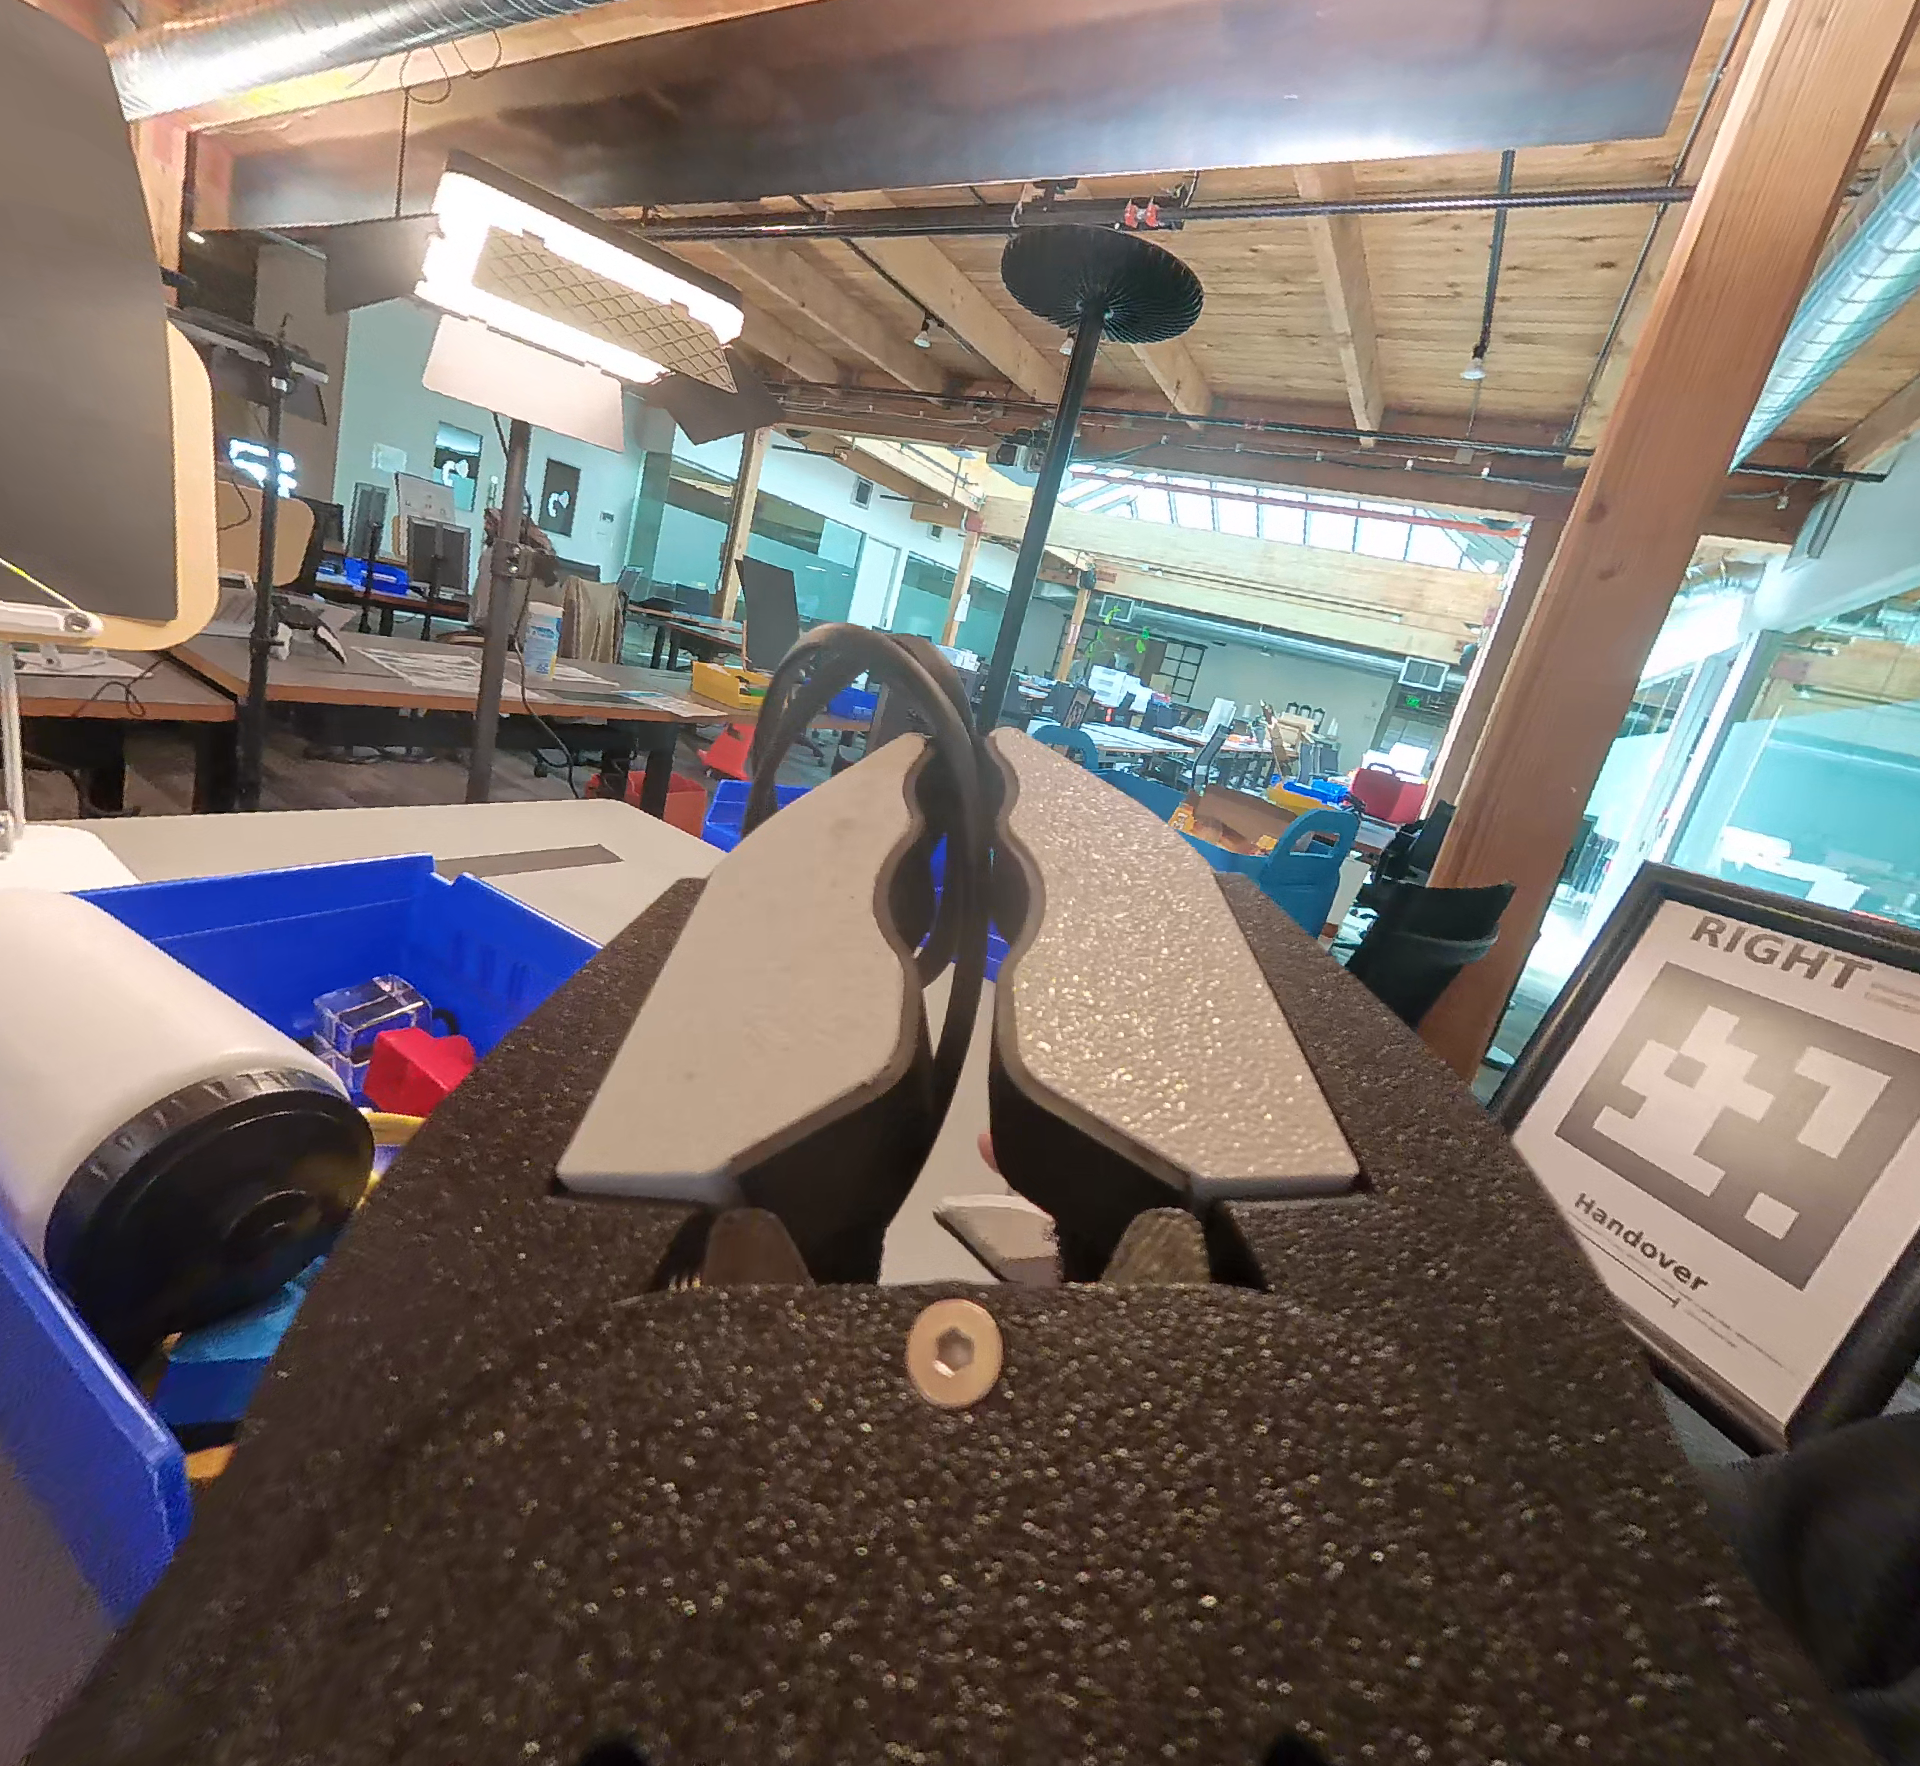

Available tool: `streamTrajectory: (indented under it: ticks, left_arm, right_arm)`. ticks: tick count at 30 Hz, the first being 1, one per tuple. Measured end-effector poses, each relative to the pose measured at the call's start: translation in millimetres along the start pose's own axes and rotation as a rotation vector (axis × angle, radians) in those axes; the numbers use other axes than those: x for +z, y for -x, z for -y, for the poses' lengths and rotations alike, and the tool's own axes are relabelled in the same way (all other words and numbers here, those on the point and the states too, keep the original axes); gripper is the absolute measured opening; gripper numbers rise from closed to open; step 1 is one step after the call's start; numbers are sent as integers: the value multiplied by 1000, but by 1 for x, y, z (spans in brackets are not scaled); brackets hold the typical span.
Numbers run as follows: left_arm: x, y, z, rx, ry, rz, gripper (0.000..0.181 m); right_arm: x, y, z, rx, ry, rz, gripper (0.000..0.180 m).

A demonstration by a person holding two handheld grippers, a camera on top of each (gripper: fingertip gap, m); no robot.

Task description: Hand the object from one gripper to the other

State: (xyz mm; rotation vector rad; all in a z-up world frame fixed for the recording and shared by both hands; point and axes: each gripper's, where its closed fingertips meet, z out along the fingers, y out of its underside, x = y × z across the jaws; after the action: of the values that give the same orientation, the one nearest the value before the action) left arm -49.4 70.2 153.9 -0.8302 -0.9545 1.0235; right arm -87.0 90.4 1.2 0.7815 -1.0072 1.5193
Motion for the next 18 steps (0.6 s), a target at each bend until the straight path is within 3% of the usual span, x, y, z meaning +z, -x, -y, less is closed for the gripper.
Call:
streamTrajectory:
  ticks: [8,13,15,18]
  left_arm:
    - [-3,3,0,-50,9,-5,7]
    - [-3,2,-3,-85,20,-22,6]
    - [-4,3,-3,-96,19,-25,6]
    - [-7,6,0,-88,12,-14,6]
  right_arm:
    - [11,29,2,-205,-36,-21,73]
    - [28,35,13,-254,-69,-46,78]
    - [35,36,15,-266,-80,-51,66]
    - [37,28,19,-206,-104,-85,18]
